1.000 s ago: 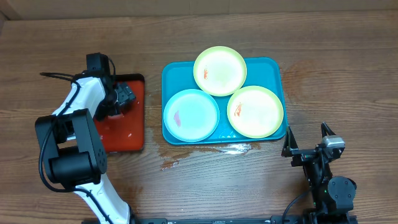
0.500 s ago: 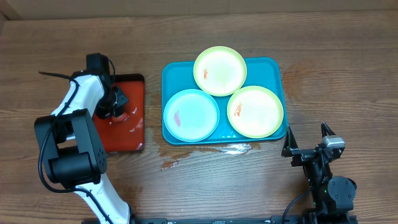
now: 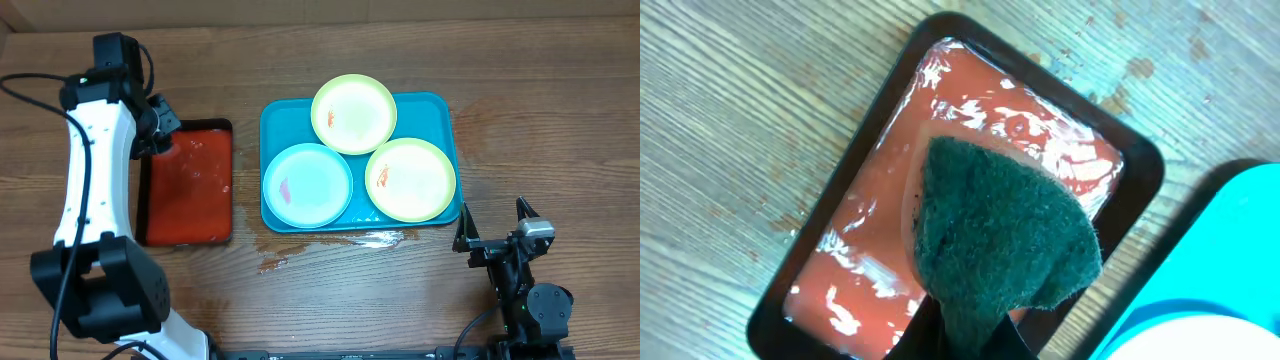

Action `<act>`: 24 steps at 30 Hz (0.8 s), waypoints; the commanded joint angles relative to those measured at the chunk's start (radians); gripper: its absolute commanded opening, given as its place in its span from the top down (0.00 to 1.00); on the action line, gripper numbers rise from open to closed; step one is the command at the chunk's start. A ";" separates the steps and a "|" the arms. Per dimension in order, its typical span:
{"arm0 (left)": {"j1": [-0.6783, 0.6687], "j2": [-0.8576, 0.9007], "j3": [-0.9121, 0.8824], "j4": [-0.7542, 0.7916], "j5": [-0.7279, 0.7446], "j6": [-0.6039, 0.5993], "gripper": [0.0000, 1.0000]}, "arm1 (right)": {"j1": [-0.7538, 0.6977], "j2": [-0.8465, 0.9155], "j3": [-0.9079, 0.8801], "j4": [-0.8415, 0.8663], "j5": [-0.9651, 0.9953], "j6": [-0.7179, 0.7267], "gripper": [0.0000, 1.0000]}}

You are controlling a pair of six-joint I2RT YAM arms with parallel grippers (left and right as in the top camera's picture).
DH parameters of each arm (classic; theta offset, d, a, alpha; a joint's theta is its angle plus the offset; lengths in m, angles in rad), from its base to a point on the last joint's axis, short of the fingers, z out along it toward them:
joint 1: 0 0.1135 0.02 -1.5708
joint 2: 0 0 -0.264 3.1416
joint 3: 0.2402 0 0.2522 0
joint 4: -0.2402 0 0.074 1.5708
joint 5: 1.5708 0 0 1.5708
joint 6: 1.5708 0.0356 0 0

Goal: Clean dirty plates on tray and stack at the side
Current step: 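Lift the sponge with the left gripper and place it on the white plate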

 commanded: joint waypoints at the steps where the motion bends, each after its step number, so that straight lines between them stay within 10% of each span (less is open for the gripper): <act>1: -0.003 0.021 -0.131 0.067 -0.002 -0.068 0.96 | -0.003 -0.008 -0.010 0.006 0.010 0.000 0.00; 7: 0.005 0.040 -0.327 0.264 0.024 -0.014 0.96 | -0.003 -0.008 -0.010 0.006 0.010 0.000 0.00; 24: -0.166 -0.128 0.038 -0.104 0.354 0.045 0.96 | -0.003 -0.008 -0.010 0.006 0.010 0.000 0.00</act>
